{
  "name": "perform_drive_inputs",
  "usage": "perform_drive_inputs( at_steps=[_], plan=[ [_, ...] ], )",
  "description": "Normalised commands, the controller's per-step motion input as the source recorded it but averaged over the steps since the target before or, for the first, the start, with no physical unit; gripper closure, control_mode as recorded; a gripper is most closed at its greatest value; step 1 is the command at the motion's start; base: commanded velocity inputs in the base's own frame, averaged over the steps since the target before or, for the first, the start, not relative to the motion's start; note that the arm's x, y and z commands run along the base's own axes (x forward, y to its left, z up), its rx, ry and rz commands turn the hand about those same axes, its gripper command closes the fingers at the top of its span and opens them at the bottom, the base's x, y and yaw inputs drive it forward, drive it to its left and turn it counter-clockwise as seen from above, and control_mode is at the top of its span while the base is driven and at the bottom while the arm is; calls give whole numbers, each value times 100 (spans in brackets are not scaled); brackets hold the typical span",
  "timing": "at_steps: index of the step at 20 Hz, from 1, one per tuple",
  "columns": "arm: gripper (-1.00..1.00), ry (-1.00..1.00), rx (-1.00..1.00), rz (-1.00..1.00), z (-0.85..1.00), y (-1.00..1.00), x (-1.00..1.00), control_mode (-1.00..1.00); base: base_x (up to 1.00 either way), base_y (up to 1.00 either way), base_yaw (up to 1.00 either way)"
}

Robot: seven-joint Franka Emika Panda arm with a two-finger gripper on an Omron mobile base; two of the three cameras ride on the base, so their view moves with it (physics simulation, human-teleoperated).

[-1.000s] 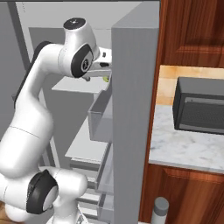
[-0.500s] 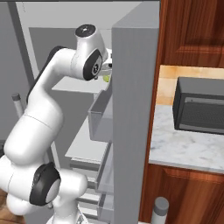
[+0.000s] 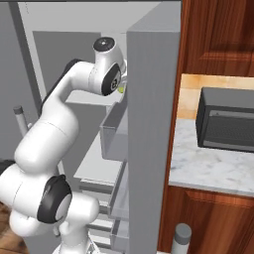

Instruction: Take the lemon wedge from the fridge and place it on the plate with fish on the dining counter.

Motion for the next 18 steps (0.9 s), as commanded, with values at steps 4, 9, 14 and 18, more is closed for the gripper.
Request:
perform_drive_inputs(
  at_steps=[4,9,14,18],
  plan=[
    [-100,4,0,0,-2,0,51,-100,0,0,0],
    [-100,7,1,0,-7,0,43,-100,0,0,0],
    [-100,12,1,2,-39,0,2,-100,0,0,0],
    [100,3,0,2,-29,0,0,-100,0,0,0]
  ],
)
